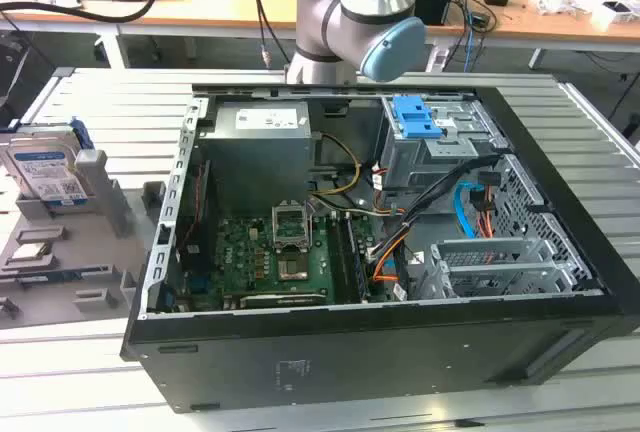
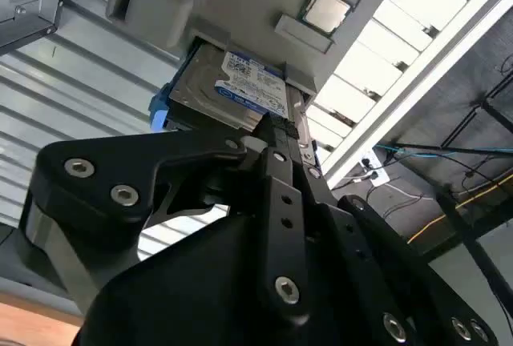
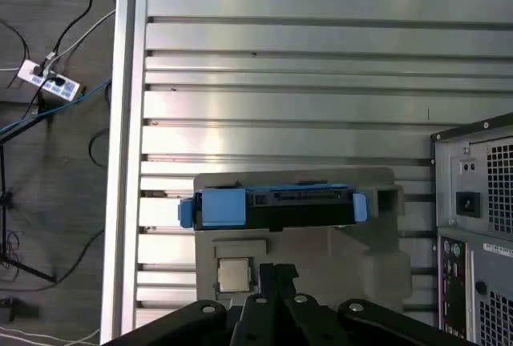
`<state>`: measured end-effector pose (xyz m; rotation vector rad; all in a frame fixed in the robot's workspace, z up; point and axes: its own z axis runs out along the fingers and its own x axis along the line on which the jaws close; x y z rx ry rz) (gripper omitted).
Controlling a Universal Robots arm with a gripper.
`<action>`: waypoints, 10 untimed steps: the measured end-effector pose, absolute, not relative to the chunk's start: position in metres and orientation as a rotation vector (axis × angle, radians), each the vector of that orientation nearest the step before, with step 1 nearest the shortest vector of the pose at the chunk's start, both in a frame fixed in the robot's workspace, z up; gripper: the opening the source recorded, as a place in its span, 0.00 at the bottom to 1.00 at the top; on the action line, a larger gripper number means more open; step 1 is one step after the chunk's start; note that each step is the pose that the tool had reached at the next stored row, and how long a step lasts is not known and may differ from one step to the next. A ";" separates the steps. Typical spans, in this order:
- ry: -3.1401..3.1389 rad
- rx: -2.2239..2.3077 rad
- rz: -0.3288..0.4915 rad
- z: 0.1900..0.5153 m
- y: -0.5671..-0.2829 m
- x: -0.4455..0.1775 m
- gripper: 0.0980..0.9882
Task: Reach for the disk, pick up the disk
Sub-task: 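Pick up the disk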
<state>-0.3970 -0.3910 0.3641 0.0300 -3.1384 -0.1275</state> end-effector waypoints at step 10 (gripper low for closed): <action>-3.058 0.633 -0.127 0.364 -0.391 -0.397 0.01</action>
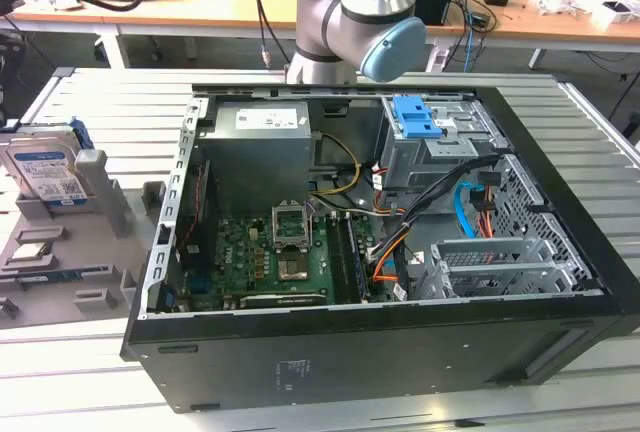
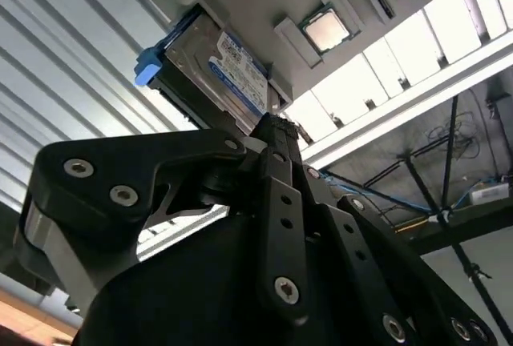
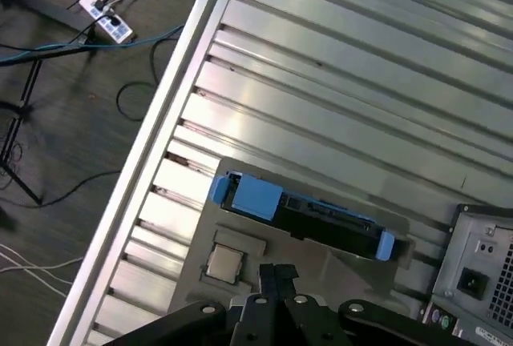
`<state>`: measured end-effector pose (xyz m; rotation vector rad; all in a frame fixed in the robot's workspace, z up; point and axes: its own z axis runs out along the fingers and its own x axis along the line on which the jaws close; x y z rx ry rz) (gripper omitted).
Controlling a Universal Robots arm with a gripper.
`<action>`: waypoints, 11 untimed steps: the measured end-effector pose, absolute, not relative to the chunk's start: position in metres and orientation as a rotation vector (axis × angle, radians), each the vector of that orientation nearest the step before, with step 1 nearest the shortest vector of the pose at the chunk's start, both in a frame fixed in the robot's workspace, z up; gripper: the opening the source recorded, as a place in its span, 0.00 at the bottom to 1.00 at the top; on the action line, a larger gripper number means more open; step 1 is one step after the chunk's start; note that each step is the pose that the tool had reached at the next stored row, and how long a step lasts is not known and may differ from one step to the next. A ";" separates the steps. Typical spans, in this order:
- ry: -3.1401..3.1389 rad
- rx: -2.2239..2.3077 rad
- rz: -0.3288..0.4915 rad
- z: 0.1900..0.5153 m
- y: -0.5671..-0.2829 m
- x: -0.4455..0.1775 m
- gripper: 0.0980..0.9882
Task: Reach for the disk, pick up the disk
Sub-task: 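Pick up the disk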
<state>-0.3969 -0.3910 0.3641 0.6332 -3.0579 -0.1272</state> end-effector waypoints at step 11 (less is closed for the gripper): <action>-2.870 1.194 -0.120 0.364 -0.391 -0.397 0.01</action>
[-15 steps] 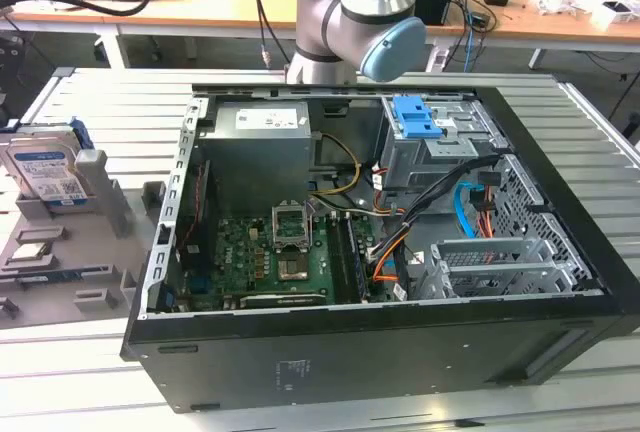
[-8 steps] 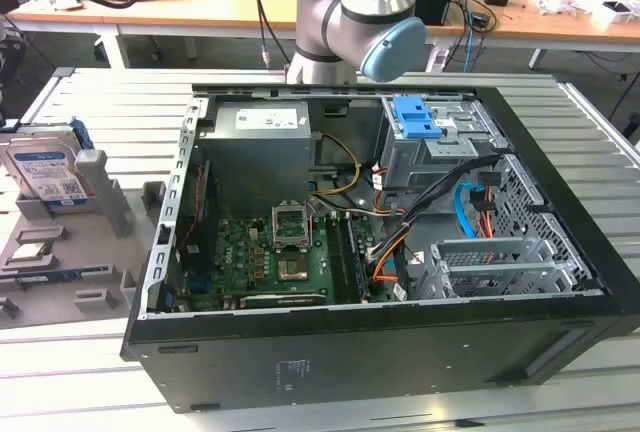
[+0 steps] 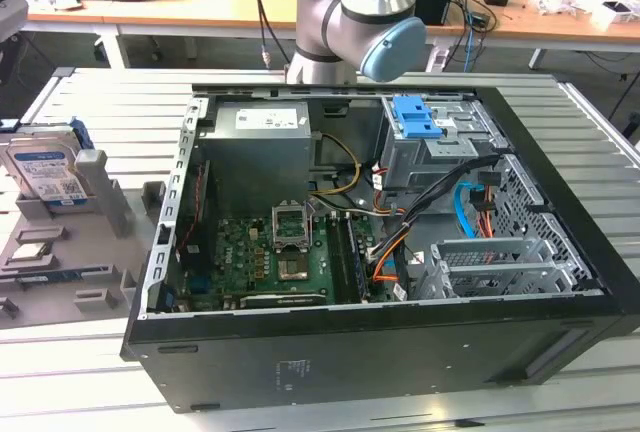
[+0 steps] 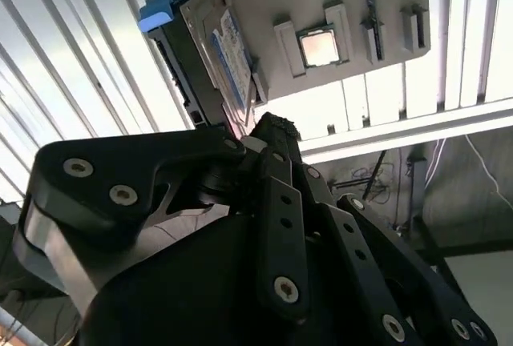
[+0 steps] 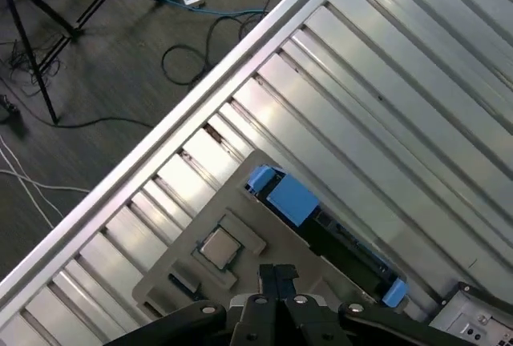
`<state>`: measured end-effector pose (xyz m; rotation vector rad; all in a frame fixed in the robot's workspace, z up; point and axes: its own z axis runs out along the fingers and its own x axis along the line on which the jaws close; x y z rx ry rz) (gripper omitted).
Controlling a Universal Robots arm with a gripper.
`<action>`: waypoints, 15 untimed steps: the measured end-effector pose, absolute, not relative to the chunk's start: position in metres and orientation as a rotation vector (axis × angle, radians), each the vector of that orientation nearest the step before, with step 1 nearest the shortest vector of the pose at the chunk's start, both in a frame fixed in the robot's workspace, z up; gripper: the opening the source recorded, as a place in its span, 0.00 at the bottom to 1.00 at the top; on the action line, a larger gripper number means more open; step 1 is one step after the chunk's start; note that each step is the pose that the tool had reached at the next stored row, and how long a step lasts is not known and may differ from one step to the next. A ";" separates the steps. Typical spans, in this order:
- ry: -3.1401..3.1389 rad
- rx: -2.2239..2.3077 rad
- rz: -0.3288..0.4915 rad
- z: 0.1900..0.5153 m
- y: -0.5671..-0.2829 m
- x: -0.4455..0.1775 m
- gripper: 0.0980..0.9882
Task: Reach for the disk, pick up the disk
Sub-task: 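Pick up the disk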
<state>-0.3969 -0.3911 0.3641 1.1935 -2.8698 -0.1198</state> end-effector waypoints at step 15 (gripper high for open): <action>-2.620 1.650 -0.110 0.364 -0.391 -0.397 0.01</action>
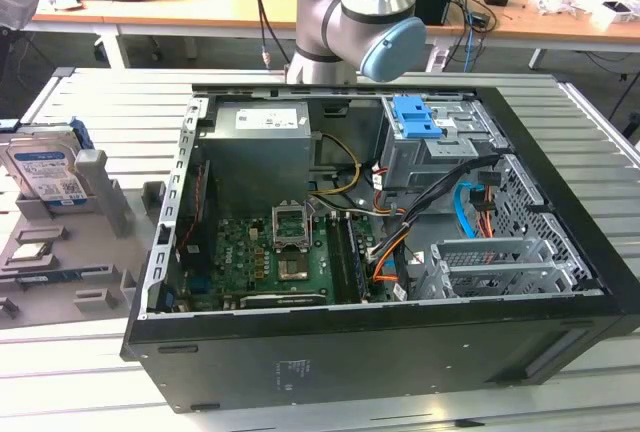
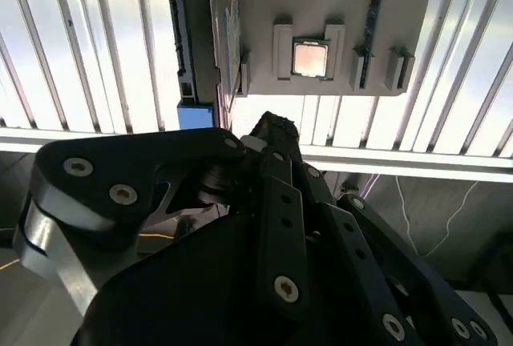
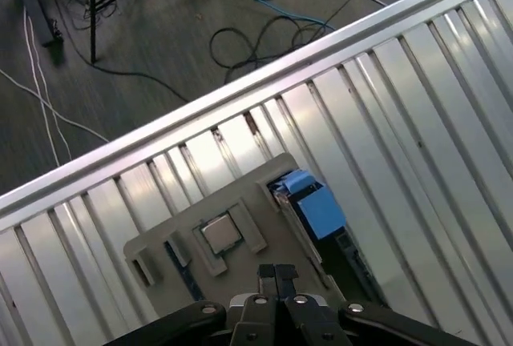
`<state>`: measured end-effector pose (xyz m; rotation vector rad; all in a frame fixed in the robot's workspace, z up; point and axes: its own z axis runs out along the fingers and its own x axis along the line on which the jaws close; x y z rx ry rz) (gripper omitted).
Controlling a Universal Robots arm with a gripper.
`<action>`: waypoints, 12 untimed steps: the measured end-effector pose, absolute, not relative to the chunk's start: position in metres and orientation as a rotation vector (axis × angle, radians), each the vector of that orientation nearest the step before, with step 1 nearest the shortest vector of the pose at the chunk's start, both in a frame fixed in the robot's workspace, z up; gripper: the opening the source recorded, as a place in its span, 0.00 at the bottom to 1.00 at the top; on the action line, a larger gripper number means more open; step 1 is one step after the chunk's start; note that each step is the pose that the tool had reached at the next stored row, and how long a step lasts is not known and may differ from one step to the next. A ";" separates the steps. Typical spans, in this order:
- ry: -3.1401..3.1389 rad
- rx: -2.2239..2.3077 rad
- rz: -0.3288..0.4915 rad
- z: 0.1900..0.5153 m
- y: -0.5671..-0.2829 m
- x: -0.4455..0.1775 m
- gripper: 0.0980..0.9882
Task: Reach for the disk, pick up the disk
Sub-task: 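Pick up the disk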
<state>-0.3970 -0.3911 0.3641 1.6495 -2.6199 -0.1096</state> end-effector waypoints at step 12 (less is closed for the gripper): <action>-2.364 1.986 -0.099 0.364 -0.391 -0.397 0.01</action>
